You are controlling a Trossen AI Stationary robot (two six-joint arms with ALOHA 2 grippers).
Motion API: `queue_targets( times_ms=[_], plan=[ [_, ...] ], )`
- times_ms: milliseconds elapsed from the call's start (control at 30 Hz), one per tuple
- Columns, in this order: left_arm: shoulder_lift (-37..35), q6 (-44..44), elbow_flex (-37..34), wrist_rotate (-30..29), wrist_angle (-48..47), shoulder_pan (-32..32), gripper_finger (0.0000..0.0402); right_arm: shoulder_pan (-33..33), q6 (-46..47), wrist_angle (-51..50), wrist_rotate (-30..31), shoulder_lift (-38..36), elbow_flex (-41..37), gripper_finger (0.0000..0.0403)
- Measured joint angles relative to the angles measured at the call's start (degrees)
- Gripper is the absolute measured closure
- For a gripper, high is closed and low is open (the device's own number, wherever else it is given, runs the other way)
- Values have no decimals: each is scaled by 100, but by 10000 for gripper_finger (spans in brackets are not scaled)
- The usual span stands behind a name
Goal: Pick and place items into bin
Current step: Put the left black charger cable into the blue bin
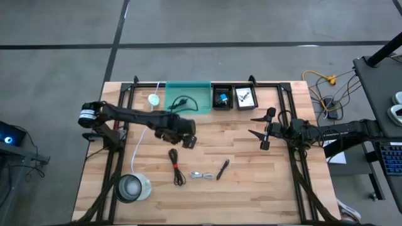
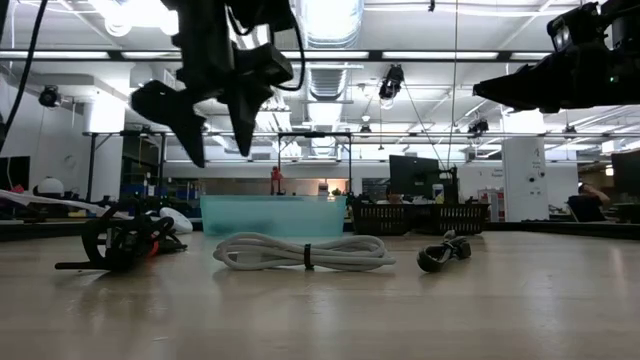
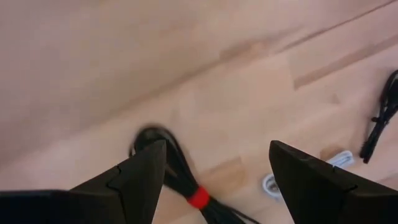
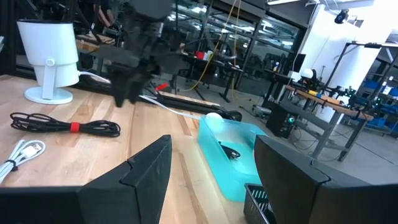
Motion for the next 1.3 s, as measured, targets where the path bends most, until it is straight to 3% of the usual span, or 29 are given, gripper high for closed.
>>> queue_targets(
  times_ms=[333,633,867,1100,1300],
  plan=[
    [1,-1983,-517,-20,14,-852,134,2,252,-125,-2,0,-2,188],
    [5,-2409,-1203,-105,422,-949,134,2,339,-184,-4,1,-2,188],
    [7,-2415,-1785,-80,1679,-947,134,2,363,-214,-4,2,-2,188],
    [7,-2415,-2044,-48,1714,-947,136,2,350,-220,-4,2,-2,188],
    [5,-2379,-2183,69,1711,-944,184,2,352,-223,-4,0,-2,188]
  ],
)
